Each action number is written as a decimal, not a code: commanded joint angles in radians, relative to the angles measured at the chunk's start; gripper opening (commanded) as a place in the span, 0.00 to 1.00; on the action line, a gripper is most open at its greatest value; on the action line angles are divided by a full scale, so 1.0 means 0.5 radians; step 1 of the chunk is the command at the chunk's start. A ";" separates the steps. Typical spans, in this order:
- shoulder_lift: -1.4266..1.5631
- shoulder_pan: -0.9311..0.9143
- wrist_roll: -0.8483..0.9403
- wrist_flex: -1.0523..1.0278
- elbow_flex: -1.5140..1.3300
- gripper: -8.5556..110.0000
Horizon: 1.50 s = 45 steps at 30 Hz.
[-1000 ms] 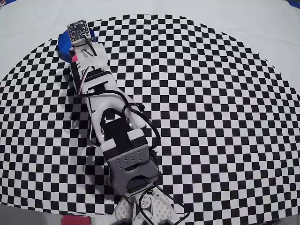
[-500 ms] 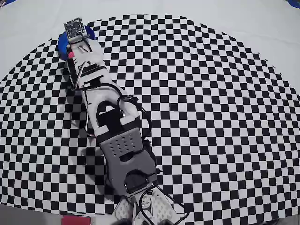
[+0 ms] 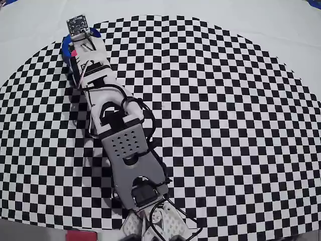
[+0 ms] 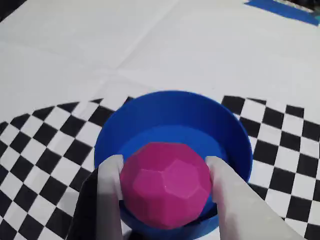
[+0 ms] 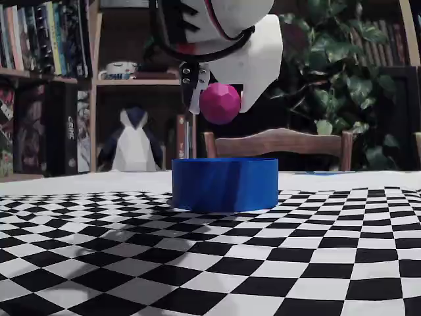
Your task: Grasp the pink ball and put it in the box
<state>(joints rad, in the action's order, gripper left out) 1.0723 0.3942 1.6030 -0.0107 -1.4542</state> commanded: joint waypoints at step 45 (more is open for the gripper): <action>-0.534 -0.077 -0.012 -0.144 0.859 0.07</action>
<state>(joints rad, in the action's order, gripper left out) 0.7961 0.3590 1.6030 -0.0798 -1.0784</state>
